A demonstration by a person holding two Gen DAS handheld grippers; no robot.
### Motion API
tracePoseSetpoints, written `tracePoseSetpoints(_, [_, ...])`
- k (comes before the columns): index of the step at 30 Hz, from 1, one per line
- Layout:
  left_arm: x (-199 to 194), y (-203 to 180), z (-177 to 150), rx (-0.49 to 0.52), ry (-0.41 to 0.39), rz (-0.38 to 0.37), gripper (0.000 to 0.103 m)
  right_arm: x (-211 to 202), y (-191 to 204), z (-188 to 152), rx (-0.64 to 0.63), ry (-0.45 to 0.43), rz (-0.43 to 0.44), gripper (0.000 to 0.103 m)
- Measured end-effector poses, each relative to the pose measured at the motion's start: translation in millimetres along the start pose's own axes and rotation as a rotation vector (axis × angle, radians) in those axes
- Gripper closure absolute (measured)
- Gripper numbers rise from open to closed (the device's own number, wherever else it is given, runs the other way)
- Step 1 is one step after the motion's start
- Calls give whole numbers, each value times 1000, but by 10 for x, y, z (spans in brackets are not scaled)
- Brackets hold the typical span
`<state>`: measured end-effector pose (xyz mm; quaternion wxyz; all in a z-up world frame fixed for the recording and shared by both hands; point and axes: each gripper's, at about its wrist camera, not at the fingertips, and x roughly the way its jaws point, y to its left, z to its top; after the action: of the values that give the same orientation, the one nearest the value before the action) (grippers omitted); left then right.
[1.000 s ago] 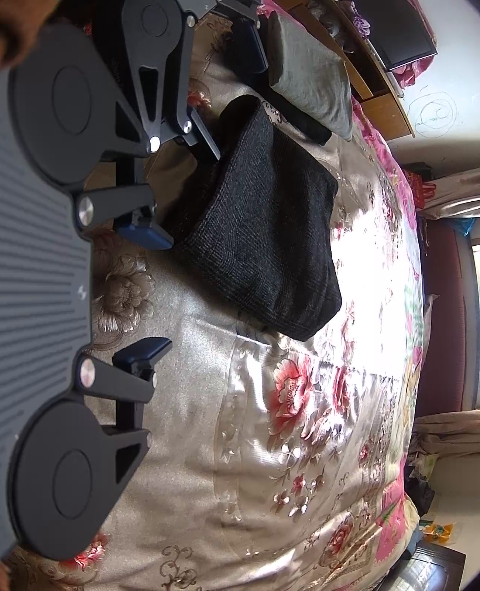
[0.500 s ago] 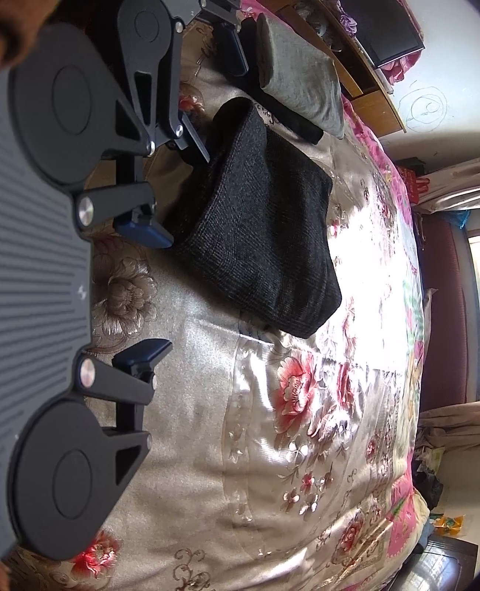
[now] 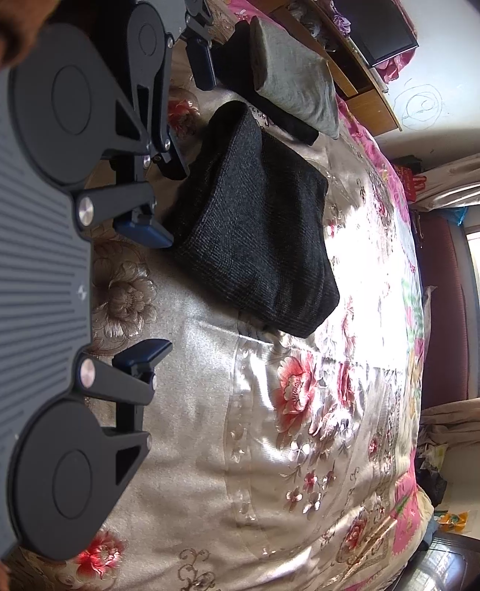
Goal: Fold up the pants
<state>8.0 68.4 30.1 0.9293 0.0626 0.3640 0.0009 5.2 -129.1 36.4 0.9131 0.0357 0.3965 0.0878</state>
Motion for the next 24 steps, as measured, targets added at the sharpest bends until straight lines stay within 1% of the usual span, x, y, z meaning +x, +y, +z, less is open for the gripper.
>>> tracePoseSetpoints(4, [-29,-16,4,2,-6,10,0,-17,0,-3,2,-3,1,47])
tracePoseSetpoints(24, [-42,-6,-42,-33,13,7,0,-17,8,-59,24,3,10,47])
